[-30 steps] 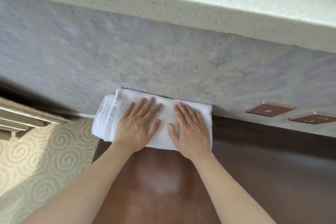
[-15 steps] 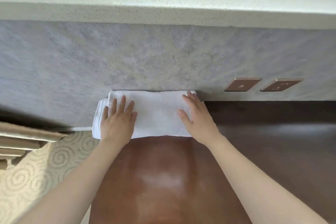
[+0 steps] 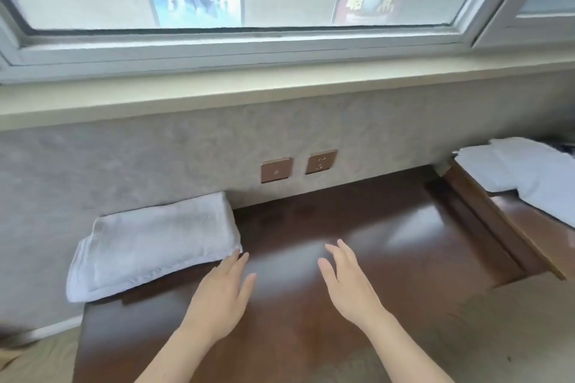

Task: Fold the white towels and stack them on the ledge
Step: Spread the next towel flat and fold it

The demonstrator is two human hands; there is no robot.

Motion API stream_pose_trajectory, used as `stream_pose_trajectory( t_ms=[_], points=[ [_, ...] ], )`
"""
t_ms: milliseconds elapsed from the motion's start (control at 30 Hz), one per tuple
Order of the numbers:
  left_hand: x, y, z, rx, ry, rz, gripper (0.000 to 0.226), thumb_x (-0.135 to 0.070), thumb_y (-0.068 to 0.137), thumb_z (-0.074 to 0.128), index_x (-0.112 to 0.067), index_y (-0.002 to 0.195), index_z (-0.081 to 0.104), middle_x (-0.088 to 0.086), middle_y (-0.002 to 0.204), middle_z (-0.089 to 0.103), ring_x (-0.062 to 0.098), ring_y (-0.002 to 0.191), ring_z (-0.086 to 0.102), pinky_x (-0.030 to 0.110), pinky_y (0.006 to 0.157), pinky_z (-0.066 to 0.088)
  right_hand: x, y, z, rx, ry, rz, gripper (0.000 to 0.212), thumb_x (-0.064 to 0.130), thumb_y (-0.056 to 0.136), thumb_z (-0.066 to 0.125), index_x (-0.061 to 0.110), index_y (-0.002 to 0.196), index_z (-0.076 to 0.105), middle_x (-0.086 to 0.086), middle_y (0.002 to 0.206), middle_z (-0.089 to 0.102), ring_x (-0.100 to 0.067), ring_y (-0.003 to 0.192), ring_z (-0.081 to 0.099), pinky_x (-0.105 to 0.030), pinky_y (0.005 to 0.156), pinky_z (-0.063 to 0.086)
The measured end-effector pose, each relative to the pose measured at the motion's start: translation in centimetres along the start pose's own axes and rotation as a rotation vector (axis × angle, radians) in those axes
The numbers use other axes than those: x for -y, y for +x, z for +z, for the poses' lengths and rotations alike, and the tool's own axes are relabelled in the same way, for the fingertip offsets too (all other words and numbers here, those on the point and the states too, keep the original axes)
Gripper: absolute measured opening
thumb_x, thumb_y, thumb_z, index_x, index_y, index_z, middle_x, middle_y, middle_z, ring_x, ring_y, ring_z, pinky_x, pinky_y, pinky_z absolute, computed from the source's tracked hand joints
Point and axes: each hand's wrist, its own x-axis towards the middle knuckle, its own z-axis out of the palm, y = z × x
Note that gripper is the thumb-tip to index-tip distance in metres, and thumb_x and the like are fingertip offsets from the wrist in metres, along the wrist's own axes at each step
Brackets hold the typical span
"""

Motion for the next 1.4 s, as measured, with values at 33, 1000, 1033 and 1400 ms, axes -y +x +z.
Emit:
stream_pose_trajectory(
  t_ms=[33, 1000, 1033, 1400],
  points=[
    [-2.7, 0.2, 0.3, -0.002, 0.008, 0.039, 0.058, -0.049, 0.105, 0.027, -0.024, 0.158, 0.024, -0.005, 0.167, 0.013, 0.014, 0.152, 0.019, 0.027, 0.120, 0.017, -1.3, -1.1, -2.0, -0.044, 0.011, -0.004, 0.054, 0.052, 0.104, 0.031, 0.029, 0.153, 0.030, 0.011, 0.166, 0.009, -0.011, 0.146, 0.029, -0.029, 0.111, 0.027],
    [-61.3, 11.1, 15.9, 0.082, 0.086, 0.754, 0.059, -0.056, 0.103, 0.026, -0.028, 0.155, 0.033, -0.007, 0.164, 0.024, 0.012, 0.150, 0.023, 0.035, 0.120, 0.021, -32.8, -14.5, -42.4, -0.583, -0.051, 0.238, 0.061, 0.052, 0.103, 0.035, 0.019, 0.154, 0.028, 0.002, 0.159, 0.028, -0.017, 0.144, 0.029, -0.033, 0.115, 0.026],
    [-62.2, 12.4, 16.6, 0.095, 0.074, 0.755, 0.060, -0.056, 0.103, 0.025, -0.028, 0.155, 0.033, -0.007, 0.164, 0.024, 0.011, 0.150, 0.022, 0.035, 0.120, 0.020, -34.0, -13.6, -43.0, -0.575, -0.058, 0.268, 0.061, 0.053, 0.103, 0.034, 0.020, 0.155, 0.028, 0.003, 0.160, 0.027, -0.017, 0.145, 0.028, -0.032, 0.115, 0.025],
    [-68.1, 24.2, 22.1, 0.228, 0.255, 0.689, 0.058, -0.054, 0.105, 0.022, -0.027, 0.155, 0.031, -0.006, 0.164, 0.023, 0.014, 0.150, 0.024, 0.032, 0.119, 0.022, -44.5, -3.4, -48.3, -0.460, 0.032, 0.412, 0.059, 0.050, 0.104, 0.035, 0.021, 0.155, 0.026, 0.003, 0.160, 0.026, -0.018, 0.147, 0.026, -0.040, 0.118, 0.028]
  ],
)
